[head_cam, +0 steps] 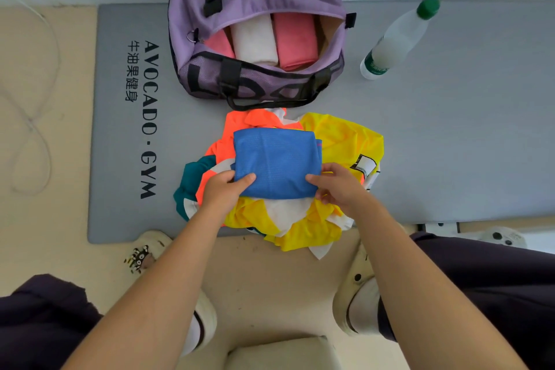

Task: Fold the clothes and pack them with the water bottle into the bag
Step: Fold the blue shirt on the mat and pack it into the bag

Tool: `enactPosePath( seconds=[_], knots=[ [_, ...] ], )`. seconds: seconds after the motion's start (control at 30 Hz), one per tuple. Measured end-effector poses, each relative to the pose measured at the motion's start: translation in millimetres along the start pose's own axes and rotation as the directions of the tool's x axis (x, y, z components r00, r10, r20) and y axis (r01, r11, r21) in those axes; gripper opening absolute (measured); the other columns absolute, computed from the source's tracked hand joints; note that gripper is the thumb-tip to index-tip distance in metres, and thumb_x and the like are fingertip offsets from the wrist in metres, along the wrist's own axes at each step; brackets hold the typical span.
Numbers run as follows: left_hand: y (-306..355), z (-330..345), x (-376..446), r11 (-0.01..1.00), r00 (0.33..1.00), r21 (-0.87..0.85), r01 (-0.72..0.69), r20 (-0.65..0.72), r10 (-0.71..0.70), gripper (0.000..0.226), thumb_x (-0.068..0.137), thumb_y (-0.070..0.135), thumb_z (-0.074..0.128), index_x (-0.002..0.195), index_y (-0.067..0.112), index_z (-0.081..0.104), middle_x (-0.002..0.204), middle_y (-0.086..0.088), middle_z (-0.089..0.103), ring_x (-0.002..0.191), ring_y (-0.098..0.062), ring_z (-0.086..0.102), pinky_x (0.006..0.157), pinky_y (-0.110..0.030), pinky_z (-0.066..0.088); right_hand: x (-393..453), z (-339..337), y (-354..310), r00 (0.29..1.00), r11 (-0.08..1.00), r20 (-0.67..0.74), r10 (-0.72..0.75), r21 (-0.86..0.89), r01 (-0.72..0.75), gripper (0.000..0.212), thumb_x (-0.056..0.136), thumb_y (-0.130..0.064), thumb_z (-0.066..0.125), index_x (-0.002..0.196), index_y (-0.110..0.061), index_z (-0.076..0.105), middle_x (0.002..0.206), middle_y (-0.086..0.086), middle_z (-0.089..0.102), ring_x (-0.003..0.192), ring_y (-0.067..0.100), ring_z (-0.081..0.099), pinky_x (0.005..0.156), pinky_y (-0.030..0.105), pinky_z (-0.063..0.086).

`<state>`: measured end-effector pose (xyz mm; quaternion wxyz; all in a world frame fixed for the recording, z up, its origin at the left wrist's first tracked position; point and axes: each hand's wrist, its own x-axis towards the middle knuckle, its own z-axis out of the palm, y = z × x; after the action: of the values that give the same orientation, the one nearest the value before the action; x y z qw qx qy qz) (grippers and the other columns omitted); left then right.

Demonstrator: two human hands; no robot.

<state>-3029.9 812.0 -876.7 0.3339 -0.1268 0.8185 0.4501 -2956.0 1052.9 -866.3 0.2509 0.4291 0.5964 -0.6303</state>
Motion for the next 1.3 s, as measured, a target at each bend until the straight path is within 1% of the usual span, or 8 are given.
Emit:
enactPosePath(
  seconds=[0.1,0.2,0.37,0.5,0.6,0.8,1.03,1.3],
  knots=[
    [-2.5,-0.1,0.3,1.0,1.0,0.006,0.003,0.001,-0.003,0.018,0.087,0.035,0.072,0.079,0.019,0.069,0.078,0.006,0.066,0.068,-0.005,0.057,0.056,-0.019,0.041,-4.2,-3.4,8.4,0.996,0.998,0.069,0.057,-0.029,-0.055,0.038,0.085,-0.021,0.075,0.116,-0.004,0.059,0.07,0.007,0.053,0.046,0.014,0.047,0.043,0.023,0.04],
    [-6.4,0.7,-1.0,0.999,1.0,0.033,0.003,-0.001,-0.003,0.017,0.088,0.036,0.07,0.078,0.022,0.068,0.077,0.006,0.066,0.068,-0.007,0.057,0.056,-0.023,0.041,-5.7,-7.5,15.6,0.998,0.979,-0.026,0.062,-0.192,-0.066,0.035,0.084,-0.035,0.075,0.087,-0.003,0.06,0.058,0.004,0.041,0.041,0.013,0.037,0.041,0.022,0.033],
    [-6.0,1.9,0.2,0.995,0.999,0.092,0.047,-0.016,-0.046,0.023,0.081,0.035,0.076,0.075,0.016,0.066,0.071,0.007,0.063,0.063,-0.006,0.055,0.051,-0.021,0.036,-9.1,-11.8,16.5,0.992,0.863,-0.069,0.109,-0.489,-0.129,0.039,0.082,-0.045,0.074,0.077,-0.011,0.056,0.062,0.006,0.055,0.049,0.016,0.054,0.046,0.022,0.047],
    [6.7,0.3,5.1,0.993,0.983,0.028,0.117,-0.146,-0.112,0.036,0.073,0.042,0.08,0.087,0.016,0.06,0.082,0.009,0.06,0.073,-0.005,0.056,0.057,-0.026,0.041,-2.2,-3.3,9.5,0.962,0.92,-0.257,-0.089,-0.391,-0.019,0.036,0.082,-0.046,0.073,0.089,-0.014,0.057,0.086,0.006,0.065,0.079,0.023,0.065,0.07,0.038,0.06],
    [19.8,2.5,10.1,0.987,0.986,0.067,0.148,-0.093,-0.141,0.045,0.072,0.056,0.076,0.085,0.014,0.065,0.081,0.005,0.066,0.075,-0.016,0.063,0.053,-0.027,0.041,1.2,8.4,2.9,0.948,0.964,-0.304,-0.097,-0.265,0.013,0.045,0.083,-0.045,0.073,0.108,-0.012,0.057,0.104,0.001,0.061,0.097,0.022,0.061,0.079,0.04,0.057],
    [31.6,0.1,18.3,0.956,0.978,0.214,0.202,0.013,-0.209,0.036,0.079,0.058,0.069,0.09,0.023,0.064,0.082,0.005,0.063,0.072,-0.015,0.058,0.06,-0.03,0.042,6.4,24.4,-3.3,0.956,0.973,-0.291,-0.03,-0.227,-0.039,0.035,0.083,-0.044,0.073,0.097,-0.014,0.06,0.096,0.0,0.061,0.075,0.012,0.055,0.058,0.025,0.045],
    [24.1,9.7,19.3,0.983,0.981,0.013,0.184,0.064,-0.185,0.03,0.078,0.025,0.081,0.099,0.008,0.069,0.106,-0.008,0.07,0.099,-0.028,0.065,0.09,-0.043,0.054,5.3,25.6,-3.0,0.914,0.991,-0.392,-0.105,-0.12,0.062,0.034,0.083,-0.035,0.075,0.107,-0.015,0.062,0.106,0.0,0.064,0.089,0.016,0.058,0.057,0.021,0.043],
    [37.5,3.3,13.9,0.966,0.979,-0.171,0.195,0.099,-0.18,0.028,0.078,0.03,0.081,0.099,0.012,0.072,0.1,-0.003,0.073,0.089,-0.02,0.07,0.077,-0.033,0.058,-4.5,26.3,-18.7,0.943,0.998,-0.327,-0.059,-0.027,0.053,0.029,0.085,-0.04,0.072,0.103,-0.017,0.069,0.1,-0.002,0.068,0.082,0.014,0.063,0.059,0.023,0.048]
  ],
)
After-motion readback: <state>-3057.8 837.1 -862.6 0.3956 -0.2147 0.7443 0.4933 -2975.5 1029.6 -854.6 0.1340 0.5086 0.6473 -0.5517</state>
